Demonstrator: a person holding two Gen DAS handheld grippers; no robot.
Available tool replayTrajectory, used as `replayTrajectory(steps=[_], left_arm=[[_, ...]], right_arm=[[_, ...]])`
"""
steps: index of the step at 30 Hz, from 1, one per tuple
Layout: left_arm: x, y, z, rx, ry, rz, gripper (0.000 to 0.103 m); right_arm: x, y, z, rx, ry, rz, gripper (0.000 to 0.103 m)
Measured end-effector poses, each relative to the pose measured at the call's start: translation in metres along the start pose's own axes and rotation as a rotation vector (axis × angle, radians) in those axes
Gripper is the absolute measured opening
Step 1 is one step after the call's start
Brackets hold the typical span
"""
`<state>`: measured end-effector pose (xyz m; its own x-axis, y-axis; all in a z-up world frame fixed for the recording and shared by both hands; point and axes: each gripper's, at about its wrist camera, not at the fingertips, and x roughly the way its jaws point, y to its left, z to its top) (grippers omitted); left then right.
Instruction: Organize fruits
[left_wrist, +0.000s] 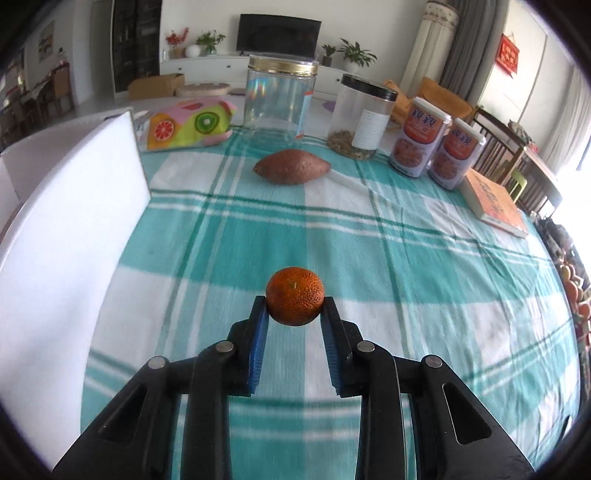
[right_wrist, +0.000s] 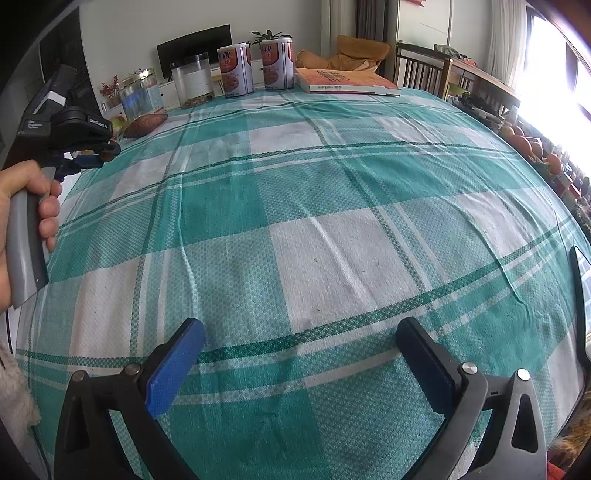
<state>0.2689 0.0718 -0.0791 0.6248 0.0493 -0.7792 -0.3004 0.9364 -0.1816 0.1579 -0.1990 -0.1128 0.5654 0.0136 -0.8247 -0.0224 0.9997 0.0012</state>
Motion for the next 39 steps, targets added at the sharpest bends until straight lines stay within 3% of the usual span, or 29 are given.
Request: replayTrajectory(steps=[3, 6, 12, 14, 15, 16, 18, 25, 28, 32, 35, 39], left_arm=[[-0.032, 0.004, -0.039, 0.021, 0.039, -0.025, 0.029], [-0.057, 0.003, -0.08, 0.113, 0.079, -0.023, 0.029], [-0.078, 0.016, -0.133, 0.241, 0.104, -0.031, 0.032], [-0.079, 0.018, -0.136, 0.267, 0.075, -0.029, 0.037], [-0.079, 0.018, -0.136, 0.275, 0.072, -0.026, 0.047], [-0.078, 0.019, -0.136, 0.281, 0.071, -0.03, 0.066], [-0.078, 0.02, -0.136, 0.287, 0.062, -0.021, 0.083], [-0.072, 0.031, -0.142, 0.294, 0.032, 0.0, 0.097], [-0.071, 0.03, -0.143, 0.297, 0.034, 0.001, 0.099], [-0.07, 0.029, -0.143, 0.299, 0.037, -0.002, 0.101], [-0.07, 0.029, -0.143, 0.299, 0.037, -0.002, 0.101], [-0.07, 0.029, -0.143, 0.297, 0.037, -0.004, 0.102]], right_arm=[[-0.001, -0.001, -0.001, 0.002, -0.003, 0.004, 0.103], [-0.002, -0.001, -0.002, 0.003, -0.005, 0.007, 0.103], [-0.002, -0.001, -0.002, 0.004, -0.006, 0.007, 0.103], [-0.002, -0.001, -0.002, 0.003, -0.006, 0.007, 0.103], [-0.002, -0.001, -0.002, 0.003, -0.006, 0.008, 0.103], [-0.002, -0.001, -0.002, 0.003, -0.006, 0.008, 0.103], [-0.002, -0.001, -0.002, 0.003, -0.006, 0.009, 0.103], [-0.003, -0.001, -0.004, -0.003, -0.003, 0.007, 0.103], [0.002, 0.005, 0.004, -0.1, 0.045, 0.042, 0.103], [0.015, 0.022, 0.071, -0.181, 0.099, 0.122, 0.1], [0.032, 0.051, 0.147, -0.13, 0.137, 0.307, 0.1], [0.082, 0.104, 0.237, -0.015, 0.216, 0.447, 0.1]])
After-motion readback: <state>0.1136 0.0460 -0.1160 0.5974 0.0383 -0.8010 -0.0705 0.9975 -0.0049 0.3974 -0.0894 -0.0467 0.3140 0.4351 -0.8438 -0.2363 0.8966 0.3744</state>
